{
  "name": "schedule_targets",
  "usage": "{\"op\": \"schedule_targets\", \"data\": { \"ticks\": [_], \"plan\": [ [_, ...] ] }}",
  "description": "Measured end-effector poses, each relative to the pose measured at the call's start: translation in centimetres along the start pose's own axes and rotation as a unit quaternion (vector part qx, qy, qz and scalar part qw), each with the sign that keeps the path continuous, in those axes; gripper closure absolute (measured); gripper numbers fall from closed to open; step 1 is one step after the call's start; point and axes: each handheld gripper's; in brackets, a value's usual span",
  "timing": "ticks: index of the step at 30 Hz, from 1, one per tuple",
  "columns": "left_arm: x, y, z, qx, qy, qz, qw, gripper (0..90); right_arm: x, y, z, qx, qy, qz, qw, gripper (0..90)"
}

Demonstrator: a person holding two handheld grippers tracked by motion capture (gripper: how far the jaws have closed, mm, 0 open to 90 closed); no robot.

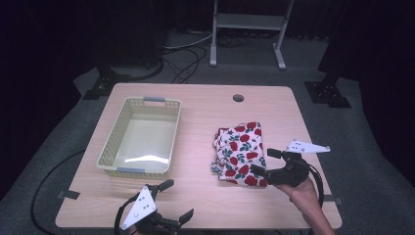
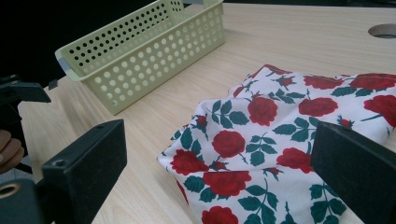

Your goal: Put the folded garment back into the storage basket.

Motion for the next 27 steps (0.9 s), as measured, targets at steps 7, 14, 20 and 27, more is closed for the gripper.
{"op": "schedule_targets", "data": {
  "ticks": [7,14,20,27],
  "plan": [
    [0.0,-0.1,0.1,0.001,0.001,0.003,1.0000,0.0,-0.8,-0.1,0.5,0.000,0.004,-0.004,1.0000,3.2],
    [0.0,0.1,0.0,-0.002,0.000,0.002,1.0000,0.0,-1.7,-0.3,1.2,0.001,0.015,-0.008,0.9998,3.2],
    [0.0,0.2,0.0,-0.004,0.002,0.004,1.0000,0.0,-2.5,-0.6,2.1,0.002,0.029,-0.007,0.9996,3.2],
    [0.0,0.2,0.0,-0.004,0.001,0.005,1.0000,0.0,-3.7,-0.7,3.0,0.006,0.046,-0.015,0.9988,3.2]
  ]
}}
Point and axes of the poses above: each handheld gripper's, and its own axes: z roughly forward along the jaws, x roughly out of its underside, y roughly to its left, and after that the axes turned 11 degrees about y, right-handed
